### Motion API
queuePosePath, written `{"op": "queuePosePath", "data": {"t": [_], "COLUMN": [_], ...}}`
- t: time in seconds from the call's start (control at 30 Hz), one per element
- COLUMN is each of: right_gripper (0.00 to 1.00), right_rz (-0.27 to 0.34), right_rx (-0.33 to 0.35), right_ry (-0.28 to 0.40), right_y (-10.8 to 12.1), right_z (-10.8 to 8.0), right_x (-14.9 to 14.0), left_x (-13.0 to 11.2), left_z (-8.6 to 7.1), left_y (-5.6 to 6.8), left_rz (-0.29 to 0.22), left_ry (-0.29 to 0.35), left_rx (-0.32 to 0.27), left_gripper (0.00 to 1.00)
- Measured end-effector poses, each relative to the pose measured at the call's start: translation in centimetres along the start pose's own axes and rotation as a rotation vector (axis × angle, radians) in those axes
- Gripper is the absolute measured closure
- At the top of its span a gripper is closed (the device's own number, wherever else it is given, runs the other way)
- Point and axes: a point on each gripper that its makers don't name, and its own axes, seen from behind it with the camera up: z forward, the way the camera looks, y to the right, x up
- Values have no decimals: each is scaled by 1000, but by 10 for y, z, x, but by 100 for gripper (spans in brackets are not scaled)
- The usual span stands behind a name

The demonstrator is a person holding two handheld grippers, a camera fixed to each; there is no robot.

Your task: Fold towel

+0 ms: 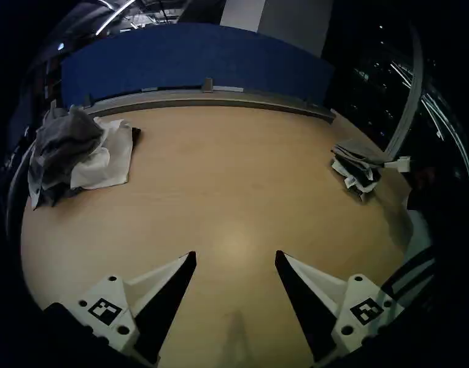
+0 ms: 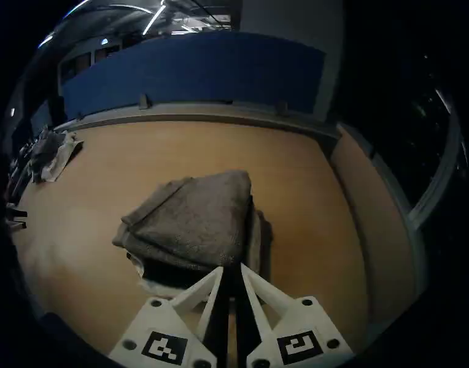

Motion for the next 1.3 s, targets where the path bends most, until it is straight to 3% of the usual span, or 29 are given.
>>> {"op": "queuePosePath", "data": {"t": [0.4, 0.73, 0.9, 1.0, 1.3], "right_gripper": [95, 87, 74, 71, 36], "right_rz": [134, 133, 117, 115, 108], "right_rx": [-13, -33, -55, -75, -112], "right_ry": [-10, 9, 13, 7, 9], "right_y": [5, 7, 9, 13, 16], "right_z": [19, 15, 12, 12, 6], "right_x": [-28, -29, -27, -28, -29], "left_x": [-3, -5, -4, -3, -3], "left_z": [1, 1, 1, 1, -1], "left_y": [1, 2, 3, 4, 4], "left_rz": [6, 13, 12, 14, 22], "left_ry": [-4, -8, -7, -6, -6], "left_rx": [0, -3, -7, -8, -13], "left_gripper": [4, 5, 4, 4, 4]}}
